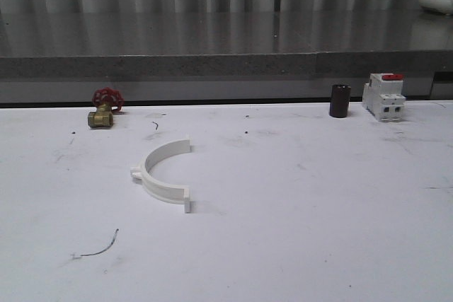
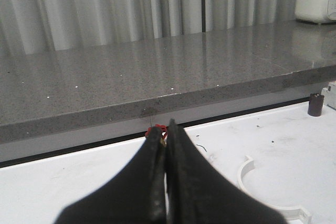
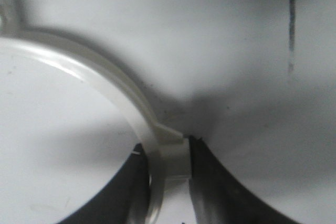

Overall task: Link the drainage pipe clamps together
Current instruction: 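Close the right gripper on the tab of the second clamp half, then lift the second clamp half with the right gripper toward the placed half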

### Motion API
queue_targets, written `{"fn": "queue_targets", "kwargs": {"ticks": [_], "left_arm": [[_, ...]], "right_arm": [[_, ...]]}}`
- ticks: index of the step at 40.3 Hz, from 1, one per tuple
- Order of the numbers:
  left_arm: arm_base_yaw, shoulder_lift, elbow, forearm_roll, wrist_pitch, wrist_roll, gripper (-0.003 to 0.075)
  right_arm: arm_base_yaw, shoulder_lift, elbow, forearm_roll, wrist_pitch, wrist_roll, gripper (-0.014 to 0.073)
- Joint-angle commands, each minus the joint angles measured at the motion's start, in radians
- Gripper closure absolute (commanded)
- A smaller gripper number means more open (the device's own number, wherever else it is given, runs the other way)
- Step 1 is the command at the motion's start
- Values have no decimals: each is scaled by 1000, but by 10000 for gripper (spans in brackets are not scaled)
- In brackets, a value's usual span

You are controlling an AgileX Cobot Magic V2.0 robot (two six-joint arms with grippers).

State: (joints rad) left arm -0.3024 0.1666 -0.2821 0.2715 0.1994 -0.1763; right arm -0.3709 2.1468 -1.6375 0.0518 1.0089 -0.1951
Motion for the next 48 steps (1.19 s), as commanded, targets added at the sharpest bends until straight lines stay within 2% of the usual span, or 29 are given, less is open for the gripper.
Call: {"fn": "queue_targets", "kwargs": {"ticks": [1,13,23,37,48], "left_arm": [[2,9,-28,2,-84,0,741],[2,9,-28,2,-84,0,741],[2,9,-28,2,-84,0,741],[2,9,-28,2,-84,0,741],[2,9,-28,2,-84,0,741]], "right_arm": [[-3,-62,-32,1,8,-11,435],[14,-131,-32,31,5,-2,433],[122,-243,-32,27,30,79,433],[395,-325,-32,-14,119,277,433],[654,-320,-32,-107,141,527,433]]}}
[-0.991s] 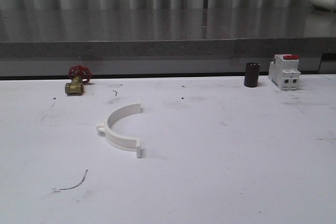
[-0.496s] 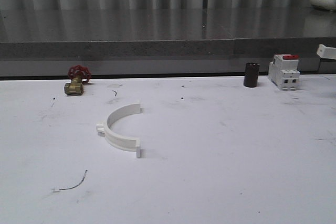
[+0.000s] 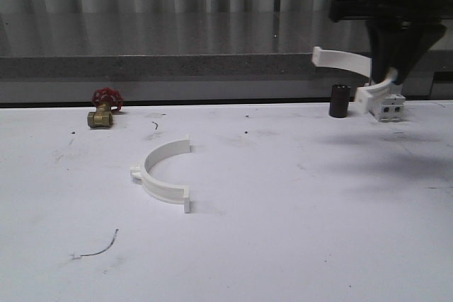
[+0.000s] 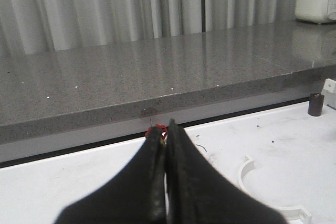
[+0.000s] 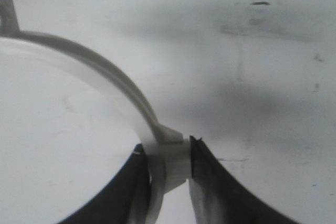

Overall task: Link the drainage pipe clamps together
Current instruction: 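Lift the second clamp half with the right gripper toward the placed half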

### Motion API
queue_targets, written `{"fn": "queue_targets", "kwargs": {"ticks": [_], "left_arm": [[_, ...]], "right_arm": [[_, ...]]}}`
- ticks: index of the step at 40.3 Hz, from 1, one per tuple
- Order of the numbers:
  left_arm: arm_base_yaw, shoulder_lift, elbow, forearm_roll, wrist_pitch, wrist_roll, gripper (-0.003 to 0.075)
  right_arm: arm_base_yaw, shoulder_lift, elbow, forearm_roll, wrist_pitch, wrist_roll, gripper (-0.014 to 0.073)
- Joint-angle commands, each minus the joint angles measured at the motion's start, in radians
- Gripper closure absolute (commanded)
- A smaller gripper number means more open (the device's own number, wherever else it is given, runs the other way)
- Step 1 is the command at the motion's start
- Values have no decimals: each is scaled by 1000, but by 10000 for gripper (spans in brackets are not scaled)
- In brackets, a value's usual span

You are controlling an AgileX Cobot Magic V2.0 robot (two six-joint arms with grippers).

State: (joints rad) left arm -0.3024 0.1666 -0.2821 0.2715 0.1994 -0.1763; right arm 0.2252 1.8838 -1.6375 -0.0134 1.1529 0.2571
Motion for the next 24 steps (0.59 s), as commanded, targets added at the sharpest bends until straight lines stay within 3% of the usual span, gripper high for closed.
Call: {"fn": "queue_targets", "kwargs": {"ticks": [1,13,24], "left_arm": [[2,9,-28,2,-84,0,741],[2,9,-28,2,-84,0,741],[2,9,-28,2,-84,0,741]], "right_arm": [[81,-55,-32,-49,-3,102,433],[266,6,-32,-53,-82,292,433],[303,86,-33,-37,-169,344,433]]}}
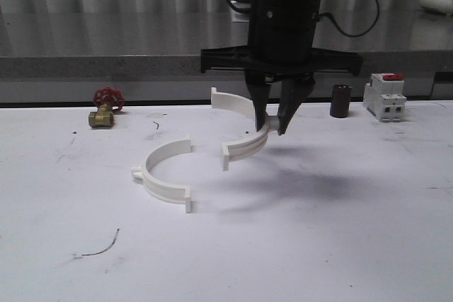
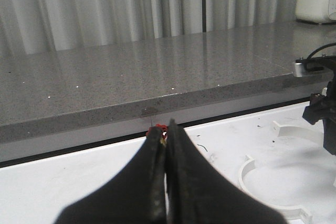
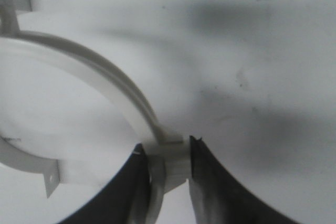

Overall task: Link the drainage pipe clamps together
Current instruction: 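Lift the second clamp half with the right gripper toward the placed half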

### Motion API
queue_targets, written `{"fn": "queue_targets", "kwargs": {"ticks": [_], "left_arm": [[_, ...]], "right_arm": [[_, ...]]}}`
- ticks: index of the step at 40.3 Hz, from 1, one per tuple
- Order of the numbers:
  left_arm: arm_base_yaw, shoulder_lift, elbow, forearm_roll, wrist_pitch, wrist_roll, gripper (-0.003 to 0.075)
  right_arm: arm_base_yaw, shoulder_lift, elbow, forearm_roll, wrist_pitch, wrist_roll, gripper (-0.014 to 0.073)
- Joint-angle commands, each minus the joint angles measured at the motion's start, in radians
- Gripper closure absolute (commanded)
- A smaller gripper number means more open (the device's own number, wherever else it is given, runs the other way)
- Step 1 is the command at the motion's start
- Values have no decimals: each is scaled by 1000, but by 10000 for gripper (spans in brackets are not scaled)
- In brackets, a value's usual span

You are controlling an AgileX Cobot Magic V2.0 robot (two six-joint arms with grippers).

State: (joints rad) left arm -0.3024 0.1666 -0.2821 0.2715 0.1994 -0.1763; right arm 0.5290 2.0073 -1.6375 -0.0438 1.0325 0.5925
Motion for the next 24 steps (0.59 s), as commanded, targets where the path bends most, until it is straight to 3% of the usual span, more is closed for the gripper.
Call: {"fn": "queue_targets", "kwargs": {"ticks": [1,24], "left_arm": [[2,9,-28,2,-84,0,741],[2,9,-28,2,-84,0,741]], "right_arm": [[-1,-29,-33,-5,-54,9,433],[-1,57,-33,44,-163,9,433]]}}
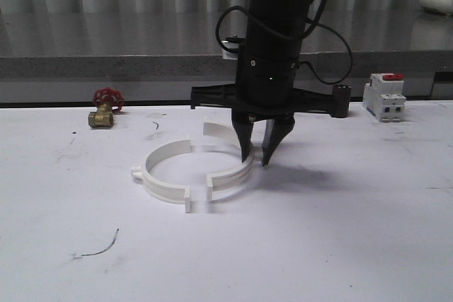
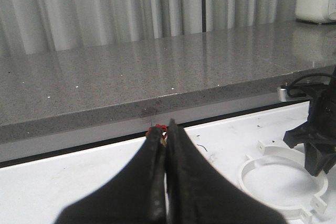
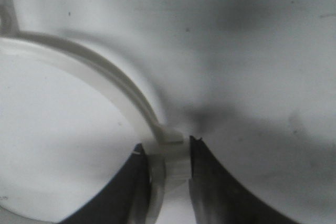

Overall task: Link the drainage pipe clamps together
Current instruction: 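Lift the second clamp half with the right gripper toward the placed half, then lower the second half against the first half's ends to close the ring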

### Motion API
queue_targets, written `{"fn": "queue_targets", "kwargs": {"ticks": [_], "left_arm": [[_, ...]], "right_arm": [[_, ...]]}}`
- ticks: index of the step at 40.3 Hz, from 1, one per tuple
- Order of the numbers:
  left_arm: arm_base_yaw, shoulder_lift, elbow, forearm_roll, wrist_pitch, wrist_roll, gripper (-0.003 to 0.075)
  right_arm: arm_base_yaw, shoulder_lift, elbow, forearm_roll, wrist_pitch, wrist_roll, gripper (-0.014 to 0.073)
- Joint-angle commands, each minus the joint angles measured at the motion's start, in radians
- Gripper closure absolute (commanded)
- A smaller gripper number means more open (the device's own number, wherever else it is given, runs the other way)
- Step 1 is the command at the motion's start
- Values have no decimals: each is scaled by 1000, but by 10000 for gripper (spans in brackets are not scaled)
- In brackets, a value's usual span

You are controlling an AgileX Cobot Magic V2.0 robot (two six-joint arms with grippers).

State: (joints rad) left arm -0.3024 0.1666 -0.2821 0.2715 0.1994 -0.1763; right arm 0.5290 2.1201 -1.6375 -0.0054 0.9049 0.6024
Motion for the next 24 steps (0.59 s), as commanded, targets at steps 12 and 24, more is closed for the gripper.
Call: {"fn": "queue_targets", "kwargs": {"ticks": [12,24], "left_arm": [[2,9,-28,2,-84,0,741],[2,9,-28,2,-84,0,741]], "right_arm": [[-1,-46,-33,5,-57,-1,433],[-1,-46,-33,15,-58,-1,433]]}}
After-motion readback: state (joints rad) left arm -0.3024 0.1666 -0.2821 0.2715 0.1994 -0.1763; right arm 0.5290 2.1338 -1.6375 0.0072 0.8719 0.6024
